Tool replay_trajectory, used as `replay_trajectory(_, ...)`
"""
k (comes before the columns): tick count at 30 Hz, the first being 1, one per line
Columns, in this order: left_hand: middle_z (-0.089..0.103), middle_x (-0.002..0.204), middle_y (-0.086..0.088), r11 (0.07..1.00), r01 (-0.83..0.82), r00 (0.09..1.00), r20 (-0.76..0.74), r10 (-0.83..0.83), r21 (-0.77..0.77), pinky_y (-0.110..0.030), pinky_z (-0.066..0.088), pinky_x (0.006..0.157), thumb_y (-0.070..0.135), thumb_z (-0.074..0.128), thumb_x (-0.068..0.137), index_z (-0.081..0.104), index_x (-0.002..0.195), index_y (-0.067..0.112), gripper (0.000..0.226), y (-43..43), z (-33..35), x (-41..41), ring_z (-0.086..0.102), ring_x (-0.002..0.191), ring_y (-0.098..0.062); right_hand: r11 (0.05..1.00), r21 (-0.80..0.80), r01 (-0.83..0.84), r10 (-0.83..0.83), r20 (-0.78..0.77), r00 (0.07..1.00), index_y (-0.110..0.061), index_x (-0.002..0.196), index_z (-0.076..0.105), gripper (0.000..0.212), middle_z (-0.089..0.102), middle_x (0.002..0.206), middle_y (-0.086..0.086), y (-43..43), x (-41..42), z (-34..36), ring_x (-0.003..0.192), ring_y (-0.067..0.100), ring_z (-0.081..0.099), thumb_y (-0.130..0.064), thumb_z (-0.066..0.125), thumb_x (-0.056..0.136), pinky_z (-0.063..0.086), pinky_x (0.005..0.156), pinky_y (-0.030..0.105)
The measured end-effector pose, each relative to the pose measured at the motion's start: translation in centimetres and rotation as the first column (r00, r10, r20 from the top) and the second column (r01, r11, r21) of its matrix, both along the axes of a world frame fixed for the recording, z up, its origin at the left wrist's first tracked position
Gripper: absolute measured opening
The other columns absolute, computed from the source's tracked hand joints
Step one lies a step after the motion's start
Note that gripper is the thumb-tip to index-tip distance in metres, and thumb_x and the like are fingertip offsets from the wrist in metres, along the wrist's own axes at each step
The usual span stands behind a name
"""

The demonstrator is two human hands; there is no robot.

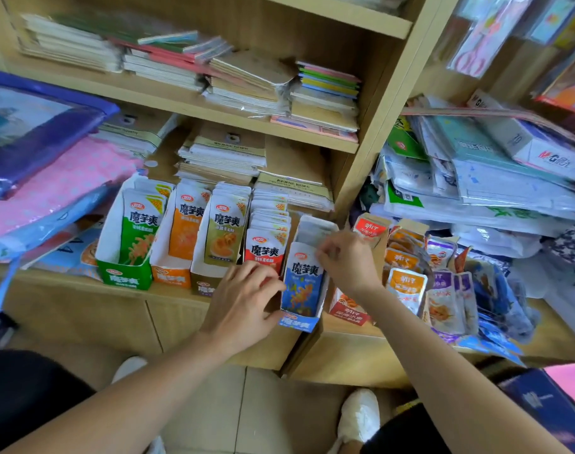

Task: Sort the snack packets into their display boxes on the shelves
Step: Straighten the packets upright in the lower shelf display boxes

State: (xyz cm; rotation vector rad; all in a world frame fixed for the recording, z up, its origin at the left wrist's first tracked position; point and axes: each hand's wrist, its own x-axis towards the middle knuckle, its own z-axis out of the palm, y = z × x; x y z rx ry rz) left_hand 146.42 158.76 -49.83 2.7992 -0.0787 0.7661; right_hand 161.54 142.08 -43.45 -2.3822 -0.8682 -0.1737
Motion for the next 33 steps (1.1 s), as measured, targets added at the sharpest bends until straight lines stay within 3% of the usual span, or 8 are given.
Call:
replay_trajectory(2, 0.063, 0.110, 0.007, 0.999, 0.035, 0.999, -0.013, -0.034, 0.034, -0.037, 0.046, 0.088, 0.044, 0.083, 0.073, 0.071, 0.105, 0.023, 0.041, -0.3, 0.1, 0.3, 0.054, 0.107, -0.020, 0.998, -0.062, 0.010, -0.002, 0.130, 0.991, -0.012, 0.086, 0.075, 0.002, 0.061, 0.093, 0.001, -0.3, 0.9, -0.9, 0.091, 0.014, 0.043, -0.012, 0.075, 0.084, 0.033, 0.080, 0.022)
replay_trajectory(7, 0.060, 0.129, 0.004, 0.973, 0.126, 0.992, -0.042, -0.120, 0.194, -0.045, 0.040, 0.096, 0.043, 0.062, 0.087, 0.072, 0.111, 0.023, 0.033, -1.5, 0.1, 1.0, 0.051, 0.120, -0.027, 0.999, -0.032, -0.003, 0.008, 0.166, 0.986, -0.009, 0.115, 0.067, 0.038, 0.055, 0.112, 0.005, -1.4, 2.0, -2.1, 0.104, 0.025, 0.056, -0.014, 0.081, 0.080, 0.057, 0.081, 0.040)
replay_trajectory(11, 0.058, 0.135, 0.003, 0.951, 0.135, 0.985, -0.143, -0.098, 0.279, -0.049, 0.038, 0.095, 0.049, 0.053, 0.091, 0.074, 0.108, 0.024, 0.037, -1.6, 0.0, 1.3, 0.050, 0.120, -0.030, 1.000, -0.009, 0.007, -0.006, 0.068, 0.998, -0.015, 0.141, 0.051, 0.075, 0.041, 0.137, 0.006, -0.9, 2.4, -1.6, 0.128, 0.024, 0.044, -0.021, 0.086, 0.075, 0.049, 0.100, 0.035)
replay_trajectory(14, 0.063, 0.126, 0.002, 0.940, 0.158, 0.973, -0.209, -0.096, 0.303, -0.048, 0.041, 0.089, 0.052, 0.047, 0.095, 0.074, 0.107, 0.023, 0.042, -1.6, 0.2, 1.9, 0.051, 0.113, -0.030, 0.986, -0.167, -0.018, 0.005, -0.079, 0.997, -0.026, 0.156, 0.021, 0.114, 0.027, 0.154, 0.001, -0.4, 3.1, -1.0, 0.141, 0.024, 0.033, -0.039, 0.091, 0.067, 0.044, 0.110, 0.042)
replay_trajectory(17, 0.065, 0.122, 0.003, 0.939, 0.162, 0.969, -0.230, -0.092, 0.304, -0.046, 0.040, 0.087, 0.053, 0.048, 0.094, 0.076, 0.102, 0.022, 0.042, -1.6, 0.5, 2.4, 0.050, 0.109, -0.029, 0.913, -0.402, -0.065, 0.053, -0.041, 0.998, -0.032, 0.158, -0.002, 0.139, 0.026, 0.152, 0.004, 0.2, 3.3, -1.0, 0.138, 0.026, 0.033, -0.050, 0.092, 0.058, 0.037, 0.113, 0.047)
replay_trajectory(22, 0.065, 0.119, 0.004, 0.945, 0.191, 0.970, -0.196, -0.141, 0.265, -0.044, 0.040, 0.084, 0.051, 0.050, 0.095, 0.076, 0.096, 0.022, 0.039, -1.2, 0.1, 2.5, 0.051, 0.105, -0.028, 0.964, -0.265, 0.037, -0.026, 0.045, 0.999, -0.028, 0.147, 0.034, 0.106, 0.048, 0.124, 0.001, 0.8, 4.0, -0.9, 0.107, 0.025, 0.059, -0.043, 0.093, 0.060, 0.054, 0.077, 0.038)
replay_trajectory(29, 0.066, 0.123, 0.002, 0.952, 0.181, 0.976, -0.165, -0.142, 0.246, -0.048, 0.041, 0.090, 0.042, 0.052, 0.095, 0.073, 0.107, 0.020, 0.033, -1.2, 0.2, 2.1, 0.050, 0.115, -0.030, 0.988, -0.147, 0.041, -0.032, 0.063, 0.998, -0.025, 0.144, 0.043, 0.091, 0.054, 0.122, 0.002, 0.7, 4.2, -1.4, 0.108, 0.024, 0.060, -0.038, 0.090, 0.067, 0.057, 0.080, 0.042)
replay_trajectory(33, 0.071, 0.107, 0.005, 0.938, 0.195, 0.960, -0.251, -0.123, 0.286, -0.052, 0.030, 0.105, 0.039, 0.047, 0.092, 0.074, 0.105, 0.021, 0.035, -2.3, 0.0, 2.2, 0.041, 0.136, -0.032, 0.995, -0.074, -0.065, 0.064, -0.019, 0.998, -0.027, 0.152, 0.035, 0.098, 0.050, 0.129, 0.001, -0.1, 4.1, -1.7, 0.113, 0.013, 0.050, -0.029, 0.089, 0.071, 0.051, 0.083, 0.025)
